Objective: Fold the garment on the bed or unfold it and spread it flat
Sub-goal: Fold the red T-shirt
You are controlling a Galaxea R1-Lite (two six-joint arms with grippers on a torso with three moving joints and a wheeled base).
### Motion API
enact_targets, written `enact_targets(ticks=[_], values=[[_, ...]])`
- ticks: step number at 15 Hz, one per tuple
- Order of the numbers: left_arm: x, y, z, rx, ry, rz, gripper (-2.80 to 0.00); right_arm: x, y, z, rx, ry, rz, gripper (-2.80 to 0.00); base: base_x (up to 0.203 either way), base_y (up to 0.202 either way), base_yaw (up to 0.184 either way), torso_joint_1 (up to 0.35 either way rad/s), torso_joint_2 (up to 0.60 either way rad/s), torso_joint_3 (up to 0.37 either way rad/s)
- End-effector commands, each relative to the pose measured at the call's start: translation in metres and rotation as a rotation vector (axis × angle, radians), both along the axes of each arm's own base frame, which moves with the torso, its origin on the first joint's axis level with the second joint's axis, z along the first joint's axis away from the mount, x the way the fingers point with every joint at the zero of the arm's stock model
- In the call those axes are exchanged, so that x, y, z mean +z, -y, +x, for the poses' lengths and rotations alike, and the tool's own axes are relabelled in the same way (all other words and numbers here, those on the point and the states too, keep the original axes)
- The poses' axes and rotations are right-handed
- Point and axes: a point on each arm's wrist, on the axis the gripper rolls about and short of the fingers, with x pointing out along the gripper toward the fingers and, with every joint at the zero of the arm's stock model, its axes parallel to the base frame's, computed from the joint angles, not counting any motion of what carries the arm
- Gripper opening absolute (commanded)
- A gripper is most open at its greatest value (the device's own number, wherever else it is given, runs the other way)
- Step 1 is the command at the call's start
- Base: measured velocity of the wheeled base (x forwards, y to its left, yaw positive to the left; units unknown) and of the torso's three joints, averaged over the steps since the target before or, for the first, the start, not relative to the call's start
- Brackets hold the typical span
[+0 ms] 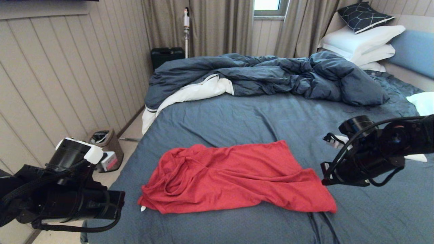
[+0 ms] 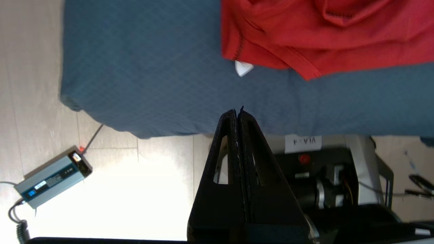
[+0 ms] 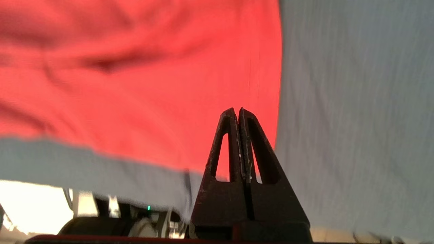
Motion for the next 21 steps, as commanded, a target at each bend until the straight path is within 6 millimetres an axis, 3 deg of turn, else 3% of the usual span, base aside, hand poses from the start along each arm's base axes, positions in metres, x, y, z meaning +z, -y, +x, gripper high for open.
enact_targets(ticks=[1,9,17,21], values=[[-0.003,0.007,0.007,-0.017,-0.014,0.003,0.00,0.006,-0.001,-0.014,0.005,0.015,0.006,-2.80,0.000,0.000,0.000,0.000,0.00,0.000],[-0.020,0.029,0.043,-0.045,-0.062,0.021,0.00,-0.010,0.001,-0.037,0.011,0.037,0.008,-2.80,0.000,0.000,0.000,0.000,0.00,0.000],[-0.036,0.078,0.061,-0.181,-0.070,0.065,0.00,-0.010,0.013,-0.047,0.001,0.074,0.039,-2.80,0.000,0.000,0.000,0.000,0.00,0.000],[-0.044,0.083,0.064,-0.171,-0.064,0.128,0.00,-0.013,0.013,-0.045,0.004,0.064,0.042,-2.80,0.000,0.000,0.000,0.000,0.00,0.000]])
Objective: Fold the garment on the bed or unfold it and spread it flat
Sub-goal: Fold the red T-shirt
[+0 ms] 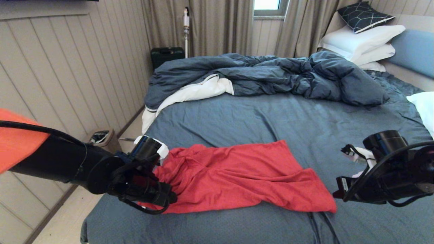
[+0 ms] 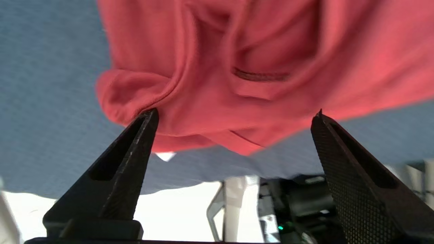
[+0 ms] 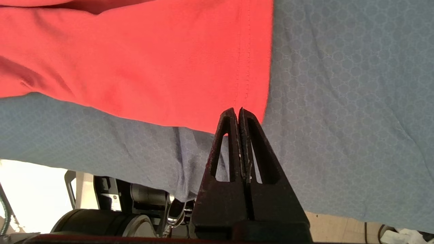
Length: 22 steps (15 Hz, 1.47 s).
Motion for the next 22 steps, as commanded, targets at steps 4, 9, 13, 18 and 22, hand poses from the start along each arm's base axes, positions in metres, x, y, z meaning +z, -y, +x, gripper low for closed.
enact_targets(ticks=[4,9,13,18,22], values=[[-0.010,0.006,0.002,0.038,0.033,0.111,0.00,-0.003,0.000,0.001,0.000,-0.012,0.003,-2.80,0.000,0.000,0.000,0.000,0.00,0.000],[-0.019,0.017,0.015,0.071,0.060,0.155,0.00,-0.005,0.000,0.003,-0.001,-0.020,0.005,-2.80,0.000,0.000,0.000,0.000,0.00,0.000],[-0.022,0.021,0.016,0.065,0.061,0.158,0.00,-0.009,0.000,0.004,0.000,-0.034,0.005,-2.80,0.000,0.000,0.000,0.000,0.00,0.000],[-0.024,0.022,0.018,0.091,0.055,0.144,0.00,-0.017,0.000,0.007,0.002,-0.068,-0.004,-2.80,0.000,0.000,0.000,0.000,0.00,0.000],[-0.022,0.023,0.018,0.093,0.062,0.140,0.00,-0.019,-0.001,0.006,0.014,-0.070,-0.007,-2.80,0.000,0.000,0.000,0.000,0.00,0.000]])
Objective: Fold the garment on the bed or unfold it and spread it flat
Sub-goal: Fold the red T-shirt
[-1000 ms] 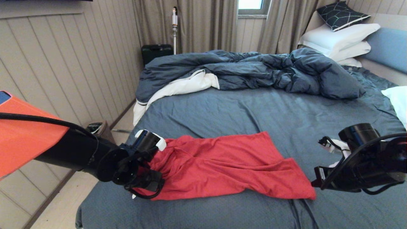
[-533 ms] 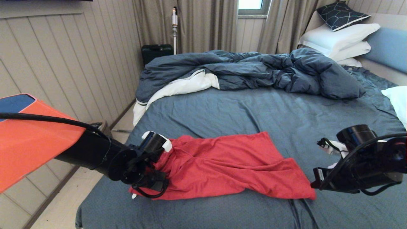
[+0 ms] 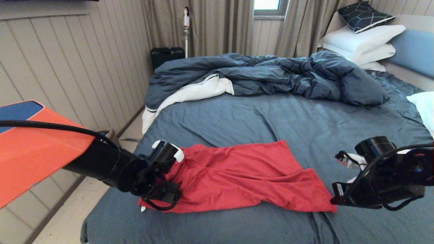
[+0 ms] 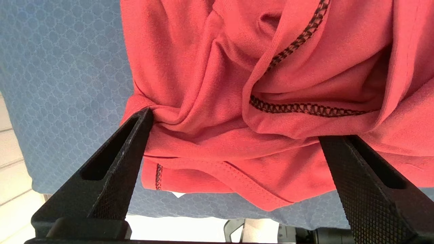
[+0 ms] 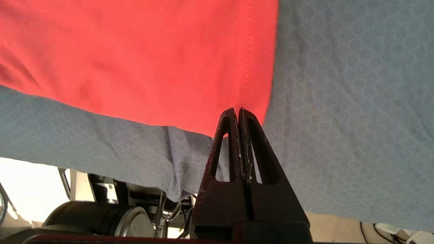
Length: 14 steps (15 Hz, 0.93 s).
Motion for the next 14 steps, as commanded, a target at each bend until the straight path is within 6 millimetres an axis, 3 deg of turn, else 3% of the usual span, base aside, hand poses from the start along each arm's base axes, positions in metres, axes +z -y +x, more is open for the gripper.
enact_targets(ticks=[1,6,7,14], values=[[0.0008,0.0001,0.0003,0.002,0.004,-0.001,0.00,-0.0006,-0.0003,0.0011,0.003,-0.001,0.002,-2.80,0.000,0.000,0.000,0.000,0.00,0.000],[0.0035,-0.0008,-0.0011,0.004,0.008,-0.007,0.00,-0.0026,0.0006,0.0031,-0.002,-0.004,0.000,-2.80,0.000,0.000,0.000,0.000,0.00,0.000],[0.0037,-0.0010,-0.0014,0.004,0.008,-0.007,0.00,-0.0019,0.0007,0.0028,-0.003,0.007,-0.002,0.00,0.000,0.000,0.000,0.000,0.00,0.000],[0.0054,-0.0018,-0.0026,0.004,0.011,-0.009,0.00,-0.0048,-0.0003,0.0068,-0.002,0.035,0.002,0.00,0.000,0.000,0.000,0.000,0.00,0.000]])
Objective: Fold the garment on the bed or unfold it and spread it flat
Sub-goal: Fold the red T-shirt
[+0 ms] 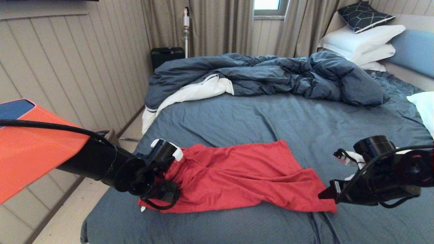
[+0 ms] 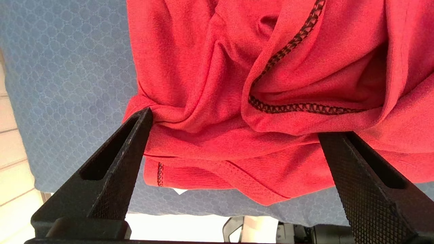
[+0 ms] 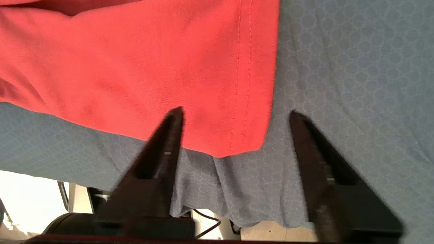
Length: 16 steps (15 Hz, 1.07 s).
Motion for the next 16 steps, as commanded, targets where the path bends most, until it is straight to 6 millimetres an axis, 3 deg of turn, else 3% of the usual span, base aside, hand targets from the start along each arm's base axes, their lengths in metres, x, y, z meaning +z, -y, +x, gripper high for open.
enact_targets(ticks=[1,14,15,16], values=[[0.000,-0.001,0.000,0.003,0.003,0.000,0.00,-0.003,0.000,0.001,0.001,-0.013,0.003,0.00,0.000,0.000,0.000,0.000,0.00,0.000],[-0.013,0.001,0.008,0.019,-0.023,0.005,0.00,-0.019,-0.006,0.014,0.013,-0.060,-0.014,0.00,0.000,0.000,0.000,0.000,0.00,0.000],[-0.012,0.001,0.008,0.018,-0.022,0.005,0.00,-0.019,-0.006,0.014,0.011,-0.060,-0.023,-0.12,0.000,0.000,0.000,0.000,0.00,0.000],[-0.012,0.001,0.008,0.017,-0.023,0.004,-2.80,-0.021,-0.008,0.013,0.019,-0.067,-0.031,-2.80,0.000,0.000,0.000,0.000,0.00,0.000]])
